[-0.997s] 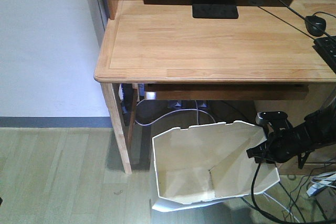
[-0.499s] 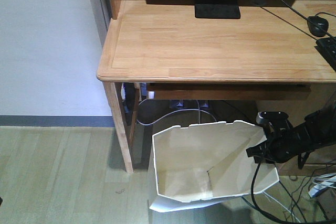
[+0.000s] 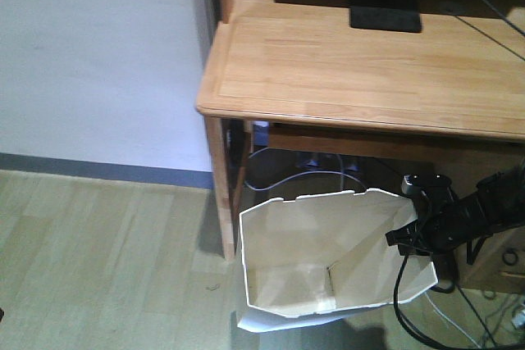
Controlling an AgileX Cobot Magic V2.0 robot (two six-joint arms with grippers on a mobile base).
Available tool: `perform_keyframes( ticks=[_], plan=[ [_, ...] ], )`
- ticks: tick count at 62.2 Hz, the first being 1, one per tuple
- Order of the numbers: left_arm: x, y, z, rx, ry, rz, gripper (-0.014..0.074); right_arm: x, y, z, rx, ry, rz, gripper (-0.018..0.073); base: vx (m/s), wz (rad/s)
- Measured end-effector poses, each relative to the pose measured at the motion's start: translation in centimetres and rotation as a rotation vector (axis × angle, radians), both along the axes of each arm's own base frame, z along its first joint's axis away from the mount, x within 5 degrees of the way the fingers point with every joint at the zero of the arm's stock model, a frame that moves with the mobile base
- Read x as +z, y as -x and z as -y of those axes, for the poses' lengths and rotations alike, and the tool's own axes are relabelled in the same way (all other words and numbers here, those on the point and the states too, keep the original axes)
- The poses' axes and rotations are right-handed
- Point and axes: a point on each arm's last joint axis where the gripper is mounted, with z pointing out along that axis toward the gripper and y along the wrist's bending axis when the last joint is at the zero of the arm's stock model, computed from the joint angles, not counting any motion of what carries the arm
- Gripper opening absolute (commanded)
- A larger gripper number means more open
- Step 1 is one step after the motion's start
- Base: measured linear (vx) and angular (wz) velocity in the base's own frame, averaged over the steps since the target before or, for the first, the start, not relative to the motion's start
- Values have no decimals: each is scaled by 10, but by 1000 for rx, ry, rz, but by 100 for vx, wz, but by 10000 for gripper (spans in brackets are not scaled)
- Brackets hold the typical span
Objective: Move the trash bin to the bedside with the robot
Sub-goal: 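Hold the bin in the right gripper while the base turns toward the bed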
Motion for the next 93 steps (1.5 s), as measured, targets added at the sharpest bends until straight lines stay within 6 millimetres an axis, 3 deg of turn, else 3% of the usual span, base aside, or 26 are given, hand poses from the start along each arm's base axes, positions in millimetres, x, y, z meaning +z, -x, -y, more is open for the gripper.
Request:
perform_keyframes(
  ticks=[93],
  plan=[
    [0, 0, 0, 0, 0, 0, -6, 0, 0, -1, 4, -12, -2, -6, 4, 48]
  ],
)
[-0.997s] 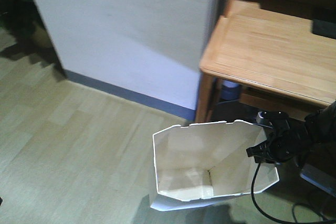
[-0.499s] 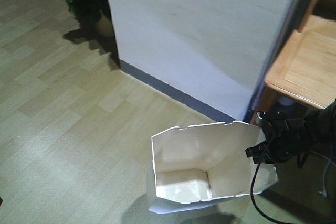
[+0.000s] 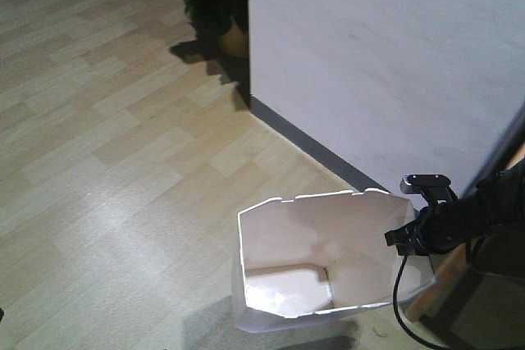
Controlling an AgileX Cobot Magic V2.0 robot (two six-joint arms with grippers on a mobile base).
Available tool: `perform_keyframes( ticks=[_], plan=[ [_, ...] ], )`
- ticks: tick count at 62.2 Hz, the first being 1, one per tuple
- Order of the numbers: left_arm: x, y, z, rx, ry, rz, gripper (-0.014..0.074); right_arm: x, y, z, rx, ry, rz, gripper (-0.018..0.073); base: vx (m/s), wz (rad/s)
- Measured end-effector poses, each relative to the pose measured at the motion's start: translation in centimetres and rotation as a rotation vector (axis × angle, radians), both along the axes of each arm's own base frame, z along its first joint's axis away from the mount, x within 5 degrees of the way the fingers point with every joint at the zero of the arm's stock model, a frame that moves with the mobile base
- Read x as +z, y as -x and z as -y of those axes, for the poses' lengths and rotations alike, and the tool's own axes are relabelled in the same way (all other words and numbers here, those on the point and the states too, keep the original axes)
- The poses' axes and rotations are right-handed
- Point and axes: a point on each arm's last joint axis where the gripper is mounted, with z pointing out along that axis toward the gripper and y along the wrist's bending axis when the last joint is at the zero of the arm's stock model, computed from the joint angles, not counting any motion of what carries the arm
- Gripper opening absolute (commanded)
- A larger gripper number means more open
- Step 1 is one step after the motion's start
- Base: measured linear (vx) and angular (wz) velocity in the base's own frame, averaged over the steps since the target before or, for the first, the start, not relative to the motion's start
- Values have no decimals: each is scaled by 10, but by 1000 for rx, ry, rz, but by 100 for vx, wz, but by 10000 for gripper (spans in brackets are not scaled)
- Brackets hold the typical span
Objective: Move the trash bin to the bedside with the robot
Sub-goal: 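Hold the bin in the right gripper while the base turns toward the bed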
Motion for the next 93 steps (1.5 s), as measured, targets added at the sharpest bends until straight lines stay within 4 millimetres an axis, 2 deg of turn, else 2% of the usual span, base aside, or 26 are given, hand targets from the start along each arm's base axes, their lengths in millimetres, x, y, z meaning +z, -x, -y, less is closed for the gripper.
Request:
perform_keyframes(
  ticks=[68, 93],
  plan=[
    [0, 0, 0, 0, 0, 0, -6, 0, 0, 0, -1, 3, 0, -6, 15, 57],
    [0, 0, 0, 0, 0, 0, -6, 1, 0, -3, 7, -22, -3, -6, 20, 26]
  ],
)
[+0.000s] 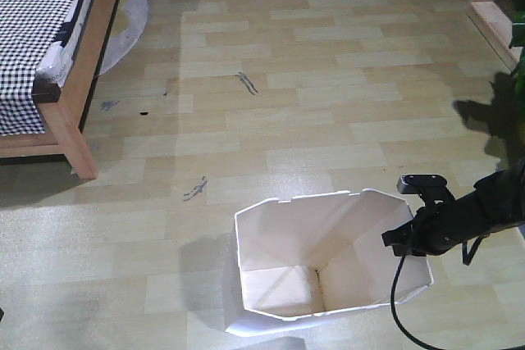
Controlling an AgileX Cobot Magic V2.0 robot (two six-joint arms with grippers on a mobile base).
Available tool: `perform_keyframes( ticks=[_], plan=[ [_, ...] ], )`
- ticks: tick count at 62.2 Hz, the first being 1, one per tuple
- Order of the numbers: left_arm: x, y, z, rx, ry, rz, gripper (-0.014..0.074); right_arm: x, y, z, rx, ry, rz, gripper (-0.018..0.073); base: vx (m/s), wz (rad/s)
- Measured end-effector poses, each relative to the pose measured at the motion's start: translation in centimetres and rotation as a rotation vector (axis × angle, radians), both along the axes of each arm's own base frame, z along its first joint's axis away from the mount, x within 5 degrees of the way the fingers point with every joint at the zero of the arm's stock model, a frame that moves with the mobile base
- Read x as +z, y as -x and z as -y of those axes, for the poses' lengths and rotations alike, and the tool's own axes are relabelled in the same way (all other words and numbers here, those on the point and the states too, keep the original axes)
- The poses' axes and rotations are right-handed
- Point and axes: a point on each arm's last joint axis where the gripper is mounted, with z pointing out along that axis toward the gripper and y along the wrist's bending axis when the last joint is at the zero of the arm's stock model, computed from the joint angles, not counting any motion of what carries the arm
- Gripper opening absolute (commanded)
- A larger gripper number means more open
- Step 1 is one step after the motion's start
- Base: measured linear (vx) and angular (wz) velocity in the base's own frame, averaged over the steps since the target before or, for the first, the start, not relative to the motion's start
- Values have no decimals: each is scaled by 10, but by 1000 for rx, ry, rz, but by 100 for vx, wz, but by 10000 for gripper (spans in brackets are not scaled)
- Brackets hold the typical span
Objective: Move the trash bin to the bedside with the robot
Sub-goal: 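Hold the bin in the right gripper while the base turns toward the bed, then carry the held bin forward across the floor toward the bed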
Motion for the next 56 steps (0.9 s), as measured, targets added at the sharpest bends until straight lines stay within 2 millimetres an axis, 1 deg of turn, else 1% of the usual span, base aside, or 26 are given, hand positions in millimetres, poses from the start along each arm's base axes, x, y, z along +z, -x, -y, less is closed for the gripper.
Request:
perform_keyframes(
  ticks=[56],
  plan=[
    [0, 0, 0, 0, 0, 0, -6, -1, 0, 2, -4, 20, 3, -6, 28, -2]
  ],
)
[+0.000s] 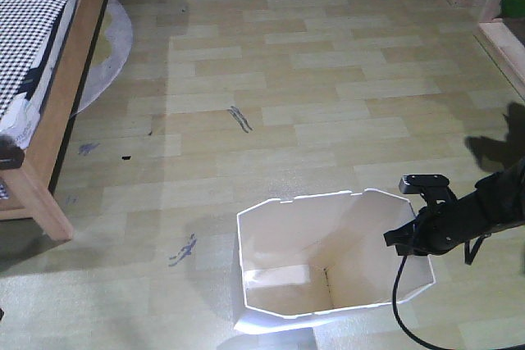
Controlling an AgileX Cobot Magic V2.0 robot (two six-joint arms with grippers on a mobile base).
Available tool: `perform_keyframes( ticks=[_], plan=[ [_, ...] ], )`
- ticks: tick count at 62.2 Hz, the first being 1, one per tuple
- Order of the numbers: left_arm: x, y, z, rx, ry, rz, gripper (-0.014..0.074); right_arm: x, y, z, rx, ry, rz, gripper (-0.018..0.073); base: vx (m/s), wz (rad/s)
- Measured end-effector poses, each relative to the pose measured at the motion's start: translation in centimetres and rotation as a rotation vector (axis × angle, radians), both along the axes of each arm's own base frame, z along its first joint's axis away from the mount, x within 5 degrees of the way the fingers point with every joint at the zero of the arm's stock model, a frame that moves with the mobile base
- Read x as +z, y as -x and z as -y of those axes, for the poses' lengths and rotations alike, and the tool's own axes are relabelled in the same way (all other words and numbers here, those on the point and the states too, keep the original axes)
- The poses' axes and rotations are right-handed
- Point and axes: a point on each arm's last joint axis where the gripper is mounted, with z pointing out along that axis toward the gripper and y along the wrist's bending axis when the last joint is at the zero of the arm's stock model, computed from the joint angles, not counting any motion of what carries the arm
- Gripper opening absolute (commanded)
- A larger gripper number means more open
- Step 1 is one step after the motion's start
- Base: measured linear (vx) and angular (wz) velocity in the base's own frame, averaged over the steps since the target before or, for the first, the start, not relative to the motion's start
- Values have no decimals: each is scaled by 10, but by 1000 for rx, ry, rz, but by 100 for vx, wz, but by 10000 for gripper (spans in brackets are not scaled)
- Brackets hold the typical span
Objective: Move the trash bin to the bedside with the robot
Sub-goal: 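Carry the held bin forward across the floor toward the bed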
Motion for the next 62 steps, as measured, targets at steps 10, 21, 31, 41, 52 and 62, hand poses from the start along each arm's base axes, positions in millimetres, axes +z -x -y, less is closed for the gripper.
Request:
perform_keyframes(
  ticks=[10, 21, 31, 41, 52, 62],
  plan=[
    [0, 0, 0, 0, 0, 0, -6, 0, 0, 0, 0, 0, 0, -6, 30, -1],
    [0, 0, 0, 0, 0, 0, -6, 0, 0, 0, 0, 0, 0, -6, 31, 2],
    [0, 0, 0, 0, 0, 0, -6, 0, 0, 0, 0, 1, 0, -6, 33, 6],
    [0, 0, 0, 0, 0, 0, -6, 0, 0, 0, 0, 0, 0, -6, 34, 5],
    [0, 0, 0, 0, 0, 0, -6, 0, 0, 0, 0, 0, 0, -6, 33, 4],
    [0, 0, 0, 0, 0, 0, -6, 0, 0, 0, 0, 0, 0, -6, 33, 4]
  ],
)
